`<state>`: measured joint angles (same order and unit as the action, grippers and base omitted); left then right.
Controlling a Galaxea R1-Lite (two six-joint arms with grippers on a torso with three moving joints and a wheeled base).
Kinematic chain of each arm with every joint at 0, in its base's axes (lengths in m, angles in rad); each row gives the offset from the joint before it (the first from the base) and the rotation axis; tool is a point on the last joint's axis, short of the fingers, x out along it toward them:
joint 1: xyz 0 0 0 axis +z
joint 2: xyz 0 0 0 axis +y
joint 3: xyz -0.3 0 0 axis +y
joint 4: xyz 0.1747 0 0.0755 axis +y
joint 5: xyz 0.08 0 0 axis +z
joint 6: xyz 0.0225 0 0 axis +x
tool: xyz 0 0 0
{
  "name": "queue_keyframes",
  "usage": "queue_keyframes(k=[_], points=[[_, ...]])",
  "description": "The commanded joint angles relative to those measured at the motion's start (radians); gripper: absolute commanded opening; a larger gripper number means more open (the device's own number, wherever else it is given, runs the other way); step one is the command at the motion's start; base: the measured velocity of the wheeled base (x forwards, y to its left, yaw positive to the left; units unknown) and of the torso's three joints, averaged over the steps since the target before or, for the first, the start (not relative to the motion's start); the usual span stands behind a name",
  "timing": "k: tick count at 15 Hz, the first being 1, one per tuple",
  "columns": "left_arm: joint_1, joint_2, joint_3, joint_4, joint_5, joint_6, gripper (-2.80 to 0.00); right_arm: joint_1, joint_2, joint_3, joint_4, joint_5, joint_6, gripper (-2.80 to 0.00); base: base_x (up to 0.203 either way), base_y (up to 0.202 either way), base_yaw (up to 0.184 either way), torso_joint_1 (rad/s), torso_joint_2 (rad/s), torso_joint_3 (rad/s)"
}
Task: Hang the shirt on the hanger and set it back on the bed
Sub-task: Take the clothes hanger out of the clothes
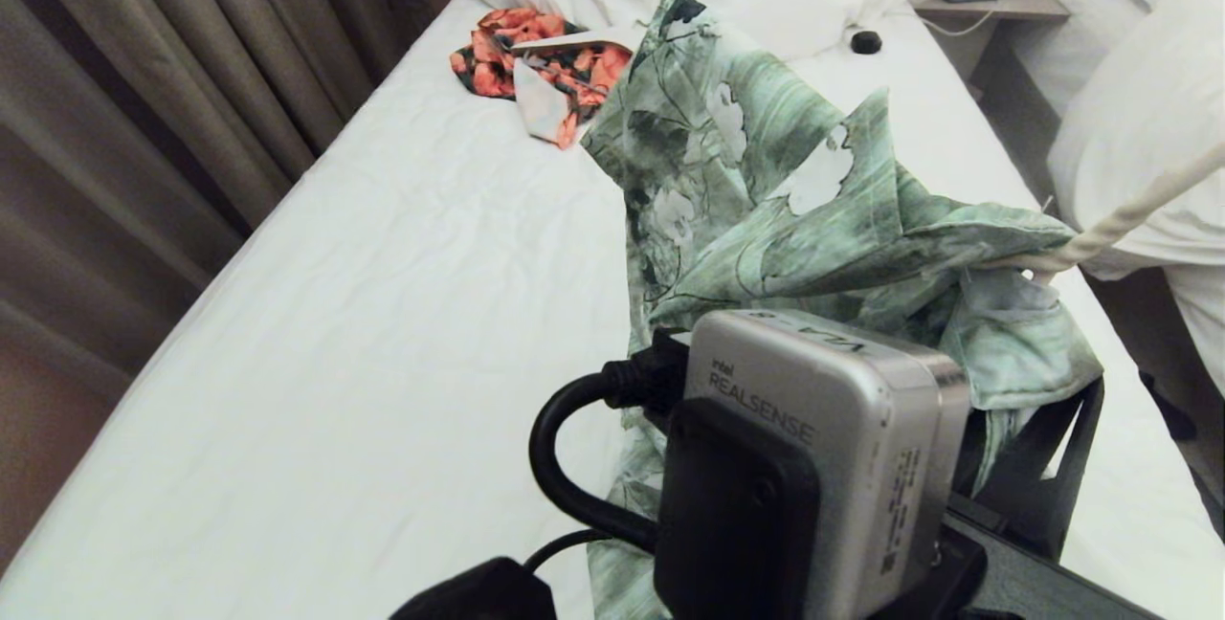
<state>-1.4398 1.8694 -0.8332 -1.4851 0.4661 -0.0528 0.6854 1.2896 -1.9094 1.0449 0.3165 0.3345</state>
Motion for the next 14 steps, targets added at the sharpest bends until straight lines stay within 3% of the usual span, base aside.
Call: queue_keyframes(k=[1, 3, 7, 9, 11, 14], points=[[-0.001, -0.002, -0.003, -0.008, 0.005, 0.0, -2.8, -0.019, -0.023, 0.015, 0.006, 0.042, -0.046, 0.0, 0.0, 0.0, 0.0, 0.0, 0.0, 0.0], [-0.001, -0.012, -0.004, -0.008, 0.006, 0.001, -2.8, -0.065, -0.031, 0.044, 0.008, 0.066, -0.162, 0.0, 0.0, 0.0, 0.0, 0.0, 0.0, 0.0], [-0.001, -0.029, -0.004, -0.007, 0.011, 0.002, -2.8, -0.152, -0.043, 0.158, -0.019, 0.137, -0.474, 0.0, 0.0, 0.0, 0.0, 0.0, 0.0, 0.0], [-0.001, -0.033, -0.004, -0.001, 0.011, 0.002, -2.8, -0.266, -0.05, 0.233, -0.118, 0.322, -0.672, 0.0, 0.0, 0.0, 0.0, 0.0, 0.0, 0.0], [-0.001, -0.032, -0.007, 0.014, 0.011, 0.001, -2.8, -0.344, -0.045, 0.294, -0.283, 0.524, -0.805, 0.0, 0.0, 0.0, 0.0, 0.0, 0.0, 0.0], [-0.001, -0.032, -0.007, 0.014, 0.011, 0.001, -2.8, -0.354, -0.004, 0.314, -0.402, 0.61, -0.839, 0.0, 0.0, 0.0, 0.0, 0.0, 0.0, 0.0]])
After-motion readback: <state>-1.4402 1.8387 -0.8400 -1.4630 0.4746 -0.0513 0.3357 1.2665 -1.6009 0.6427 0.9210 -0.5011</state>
